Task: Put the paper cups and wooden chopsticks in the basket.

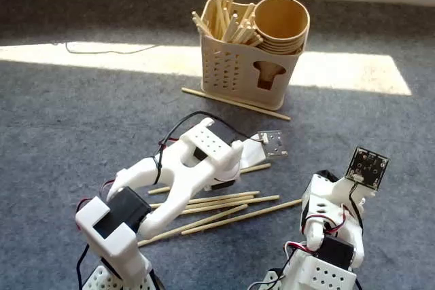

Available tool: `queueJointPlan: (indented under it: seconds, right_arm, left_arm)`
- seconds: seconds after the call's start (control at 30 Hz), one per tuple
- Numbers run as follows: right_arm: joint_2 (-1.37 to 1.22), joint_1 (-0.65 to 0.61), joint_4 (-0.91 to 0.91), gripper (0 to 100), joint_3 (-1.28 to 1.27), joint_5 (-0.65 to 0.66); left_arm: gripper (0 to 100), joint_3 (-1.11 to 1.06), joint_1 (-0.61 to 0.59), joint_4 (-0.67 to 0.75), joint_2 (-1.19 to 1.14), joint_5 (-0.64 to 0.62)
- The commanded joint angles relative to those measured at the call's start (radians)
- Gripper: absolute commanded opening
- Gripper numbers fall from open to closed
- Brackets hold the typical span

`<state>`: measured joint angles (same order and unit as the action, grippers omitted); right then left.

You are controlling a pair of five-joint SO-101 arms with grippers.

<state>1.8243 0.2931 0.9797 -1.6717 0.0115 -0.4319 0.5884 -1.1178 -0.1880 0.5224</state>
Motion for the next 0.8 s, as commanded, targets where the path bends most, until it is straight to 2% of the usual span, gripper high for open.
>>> queueJointPlan:
  seconds: [0.0, 0.2, 0.53, 0.77]
  right_arm:
    - [0.012, 0.010, 0.001, 0.9, -0.111, 0.009]
    - [0.012, 0.010, 0.001, 0.9, -0.111, 0.009]
    - [0.012, 0.010, 0.001, 0.9, -0.111, 0.009]
    - [0.012, 0.010, 0.001, 0.9, -0.111, 0.009]
  left_arm:
    - [1, -0.001, -0.045, -0.002, 0.019, 0.003]
    - [1, -0.007, -0.091, -0.003, 0.041, 0.003]
    - [1, -0.122, -0.128, -0.031, 0.314, 0.005]
    - [1, -0.119, -0.180, -0.038, 0.343, 0.002]
